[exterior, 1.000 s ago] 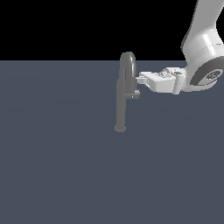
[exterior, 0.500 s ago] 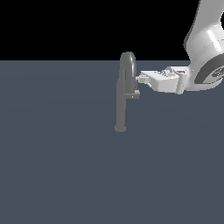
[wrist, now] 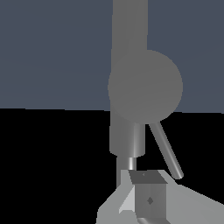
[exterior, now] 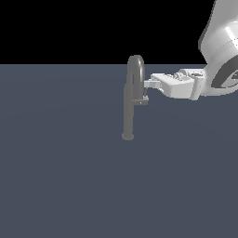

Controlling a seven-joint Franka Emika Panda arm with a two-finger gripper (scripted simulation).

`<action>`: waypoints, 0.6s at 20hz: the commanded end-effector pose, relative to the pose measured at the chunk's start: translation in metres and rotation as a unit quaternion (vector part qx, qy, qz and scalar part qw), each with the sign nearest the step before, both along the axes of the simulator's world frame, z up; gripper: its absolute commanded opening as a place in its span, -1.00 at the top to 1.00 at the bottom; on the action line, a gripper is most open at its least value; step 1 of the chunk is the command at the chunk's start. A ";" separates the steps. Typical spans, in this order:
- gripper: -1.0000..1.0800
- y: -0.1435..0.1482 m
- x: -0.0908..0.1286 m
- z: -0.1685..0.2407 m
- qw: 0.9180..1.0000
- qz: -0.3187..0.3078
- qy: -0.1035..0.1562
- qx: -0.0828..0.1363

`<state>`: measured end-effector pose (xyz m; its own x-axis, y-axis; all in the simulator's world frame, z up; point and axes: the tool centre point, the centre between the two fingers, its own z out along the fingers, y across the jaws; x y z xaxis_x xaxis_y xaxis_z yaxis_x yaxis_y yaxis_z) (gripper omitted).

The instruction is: Turn on the faucet by rotating a designated handle.

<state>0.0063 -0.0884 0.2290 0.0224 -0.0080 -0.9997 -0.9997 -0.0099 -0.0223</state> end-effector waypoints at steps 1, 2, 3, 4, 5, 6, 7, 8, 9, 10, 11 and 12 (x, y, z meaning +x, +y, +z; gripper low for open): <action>1.00 0.000 -0.011 -0.006 1.000 0.002 0.006 0.002; 1.00 0.000 -0.014 -0.008 1.000 0.002 0.007 0.002; 1.00 0.000 -0.018 -0.010 1.000 0.002 0.007 0.003; 1.00 0.000 -0.022 -0.012 1.000 0.003 0.008 0.003; 1.00 0.000 -0.026 -0.013 1.000 0.003 0.009 0.003; 1.00 0.000 -0.029 -0.015 1.000 0.003 0.010 0.004; 1.00 -0.001 -0.033 -0.017 1.000 0.004 0.011 0.004; 1.00 -0.001 -0.033 -0.017 1.000 0.004 0.011 0.004; 1.00 -0.001 -0.025 -0.006 1.000 0.003 -0.001 0.002; 1.00 -0.001 -0.028 -0.011 1.000 0.003 0.001 0.002; 1.00 -0.001 -0.032 -0.016 1.000 0.003 0.002 0.002; 1.00 -0.001 -0.036 -0.021 1.000 0.003 0.004 0.003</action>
<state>-0.0210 -0.0887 0.2219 0.0353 -0.0064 -0.9994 -0.9992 -0.0170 -0.0352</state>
